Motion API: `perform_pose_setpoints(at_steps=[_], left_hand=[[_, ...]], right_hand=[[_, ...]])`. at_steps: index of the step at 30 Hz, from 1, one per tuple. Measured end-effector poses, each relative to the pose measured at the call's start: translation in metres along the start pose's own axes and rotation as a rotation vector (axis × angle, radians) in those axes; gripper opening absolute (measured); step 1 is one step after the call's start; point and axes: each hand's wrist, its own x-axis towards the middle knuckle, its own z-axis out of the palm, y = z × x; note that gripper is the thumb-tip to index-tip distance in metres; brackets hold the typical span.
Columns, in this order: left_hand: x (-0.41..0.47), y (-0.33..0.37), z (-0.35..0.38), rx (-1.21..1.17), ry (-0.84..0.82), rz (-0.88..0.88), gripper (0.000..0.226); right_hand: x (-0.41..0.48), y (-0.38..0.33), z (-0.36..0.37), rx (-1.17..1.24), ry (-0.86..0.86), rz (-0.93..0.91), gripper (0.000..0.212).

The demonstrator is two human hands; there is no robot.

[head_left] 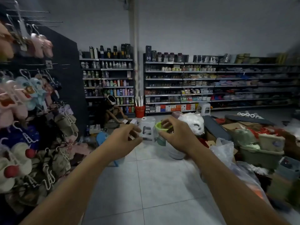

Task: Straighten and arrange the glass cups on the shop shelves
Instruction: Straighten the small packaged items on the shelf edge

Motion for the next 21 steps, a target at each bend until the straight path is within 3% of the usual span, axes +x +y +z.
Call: perform_pose_setpoints(at_steps=[14, 21], left_hand=[[0.295, -0.1, 0.011, -0.062, 0.141, -0.07, 0.021], [0.425, -0.225, 0.005, -0.034, 0.166, -0.169, 0.023]], right_hand=[[0.29, 0.158, 0.068, -0.057, -0.111, -0.012, 0.036], [0.45, 0.197, 0.166, 0.004, -0.142, -0.037, 0.029]])
